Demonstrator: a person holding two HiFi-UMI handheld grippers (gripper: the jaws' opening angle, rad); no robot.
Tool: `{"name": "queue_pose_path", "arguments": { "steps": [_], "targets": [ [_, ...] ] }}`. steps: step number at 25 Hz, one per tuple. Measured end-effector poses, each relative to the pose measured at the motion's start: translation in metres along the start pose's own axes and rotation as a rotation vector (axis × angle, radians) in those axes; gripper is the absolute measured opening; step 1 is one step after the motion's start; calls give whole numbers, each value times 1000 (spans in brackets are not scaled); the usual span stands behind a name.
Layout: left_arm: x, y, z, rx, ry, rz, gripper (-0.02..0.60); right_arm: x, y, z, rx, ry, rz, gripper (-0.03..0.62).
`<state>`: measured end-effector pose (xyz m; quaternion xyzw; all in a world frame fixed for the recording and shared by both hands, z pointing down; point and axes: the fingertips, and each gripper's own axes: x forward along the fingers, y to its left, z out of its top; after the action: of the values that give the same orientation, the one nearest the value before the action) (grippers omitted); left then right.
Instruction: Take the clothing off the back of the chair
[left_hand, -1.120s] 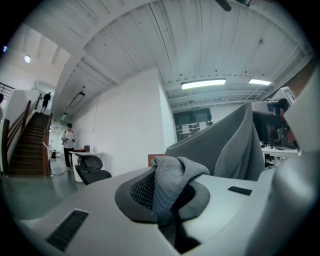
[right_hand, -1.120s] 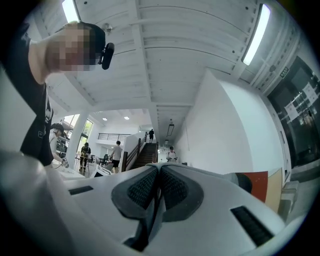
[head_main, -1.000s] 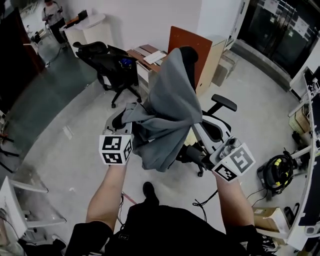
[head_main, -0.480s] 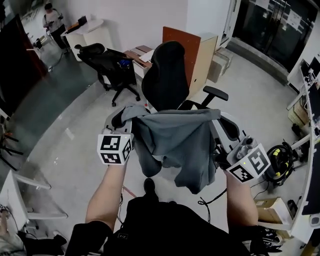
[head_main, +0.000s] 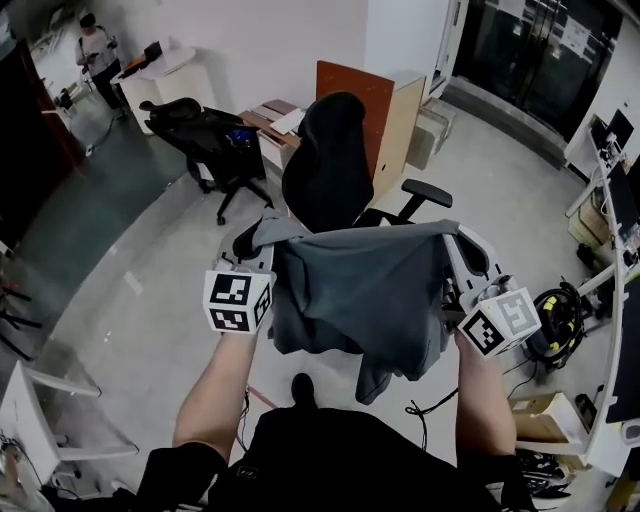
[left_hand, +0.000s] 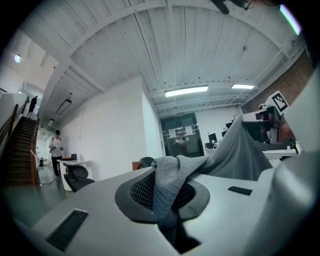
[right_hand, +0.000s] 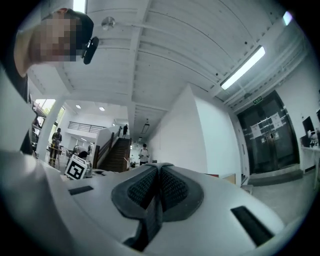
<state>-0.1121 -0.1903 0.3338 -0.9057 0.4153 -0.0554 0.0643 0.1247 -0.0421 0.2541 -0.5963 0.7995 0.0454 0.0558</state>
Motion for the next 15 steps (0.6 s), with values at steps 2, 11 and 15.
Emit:
{"name": "queue_pose_path", "arguments": {
  "steps": [2,11,15],
  "targets": [
    [10,10,-1,25,-1,-25,20,14,-7,-12,-32,40,-57,17],
    [51,59,1,96,-27,-128,20,61,-19,-43,28,75,-208,17],
    [69,67,-2,77,-23,-139,20,75,-24,-38,3,64,-192,17]
  ]
}}
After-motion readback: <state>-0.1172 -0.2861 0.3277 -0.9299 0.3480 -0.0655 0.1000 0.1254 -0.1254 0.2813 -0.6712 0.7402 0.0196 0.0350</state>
